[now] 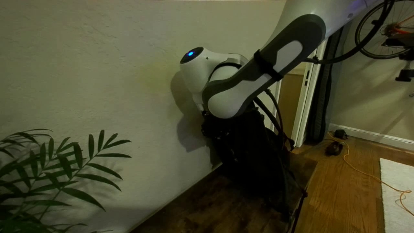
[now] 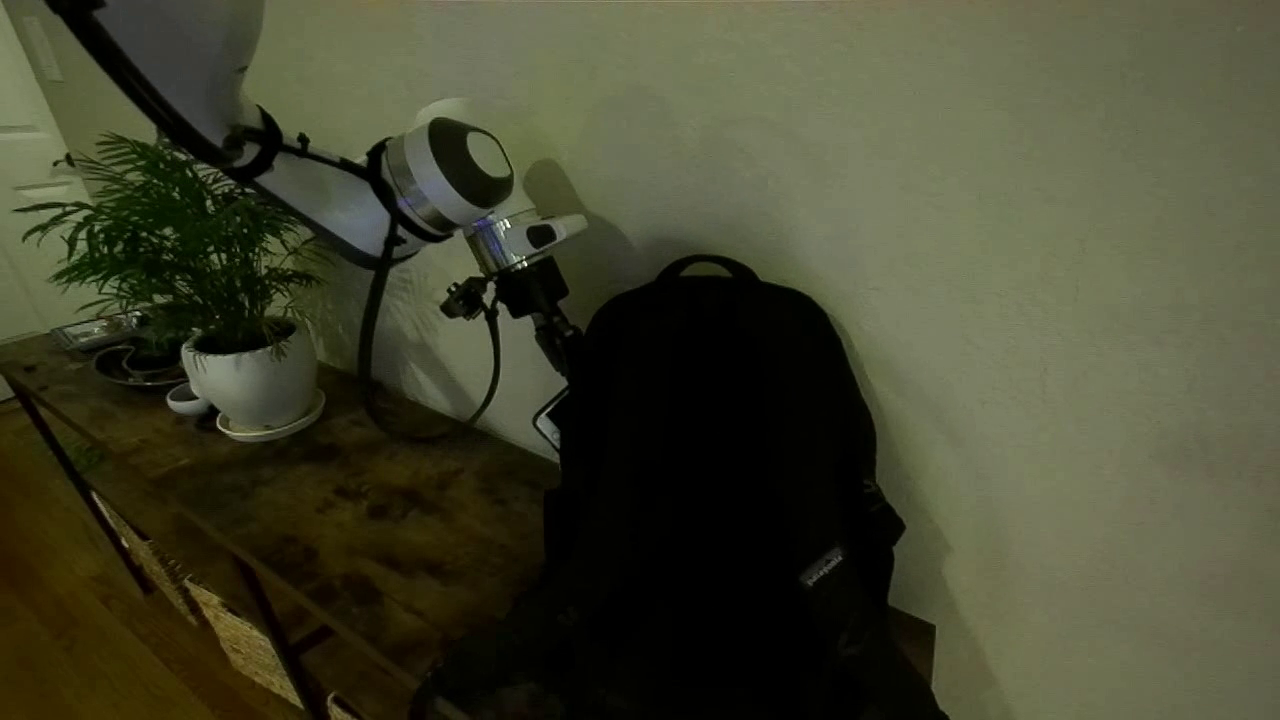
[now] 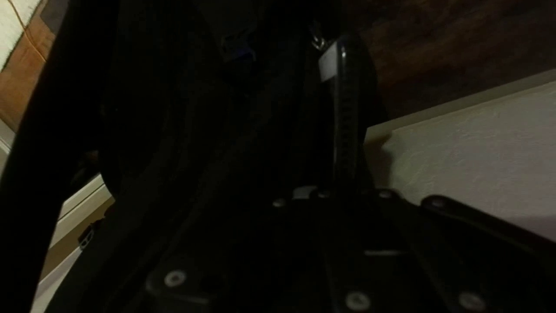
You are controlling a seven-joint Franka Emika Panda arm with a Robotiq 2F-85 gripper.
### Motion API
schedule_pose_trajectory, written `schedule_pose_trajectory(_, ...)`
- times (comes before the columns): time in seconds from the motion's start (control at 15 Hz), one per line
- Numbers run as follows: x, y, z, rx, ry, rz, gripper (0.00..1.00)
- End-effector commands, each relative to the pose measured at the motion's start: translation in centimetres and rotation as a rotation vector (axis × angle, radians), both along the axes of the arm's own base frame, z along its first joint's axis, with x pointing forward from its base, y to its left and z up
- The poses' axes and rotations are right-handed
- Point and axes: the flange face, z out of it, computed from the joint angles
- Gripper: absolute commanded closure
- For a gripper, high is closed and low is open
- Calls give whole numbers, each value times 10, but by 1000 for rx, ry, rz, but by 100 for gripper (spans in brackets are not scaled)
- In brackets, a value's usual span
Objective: Pick up the phone and put it in the black bag.
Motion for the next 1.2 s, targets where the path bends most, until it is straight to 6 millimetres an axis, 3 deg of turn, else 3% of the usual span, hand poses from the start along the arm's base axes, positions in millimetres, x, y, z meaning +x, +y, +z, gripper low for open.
schedule_pose_trajectory(0.0,-14,5,34,-23,-39,-81,97)
schedule_pose_trajectory(1.13,-34,-16,73,-83,-239,-464,97)
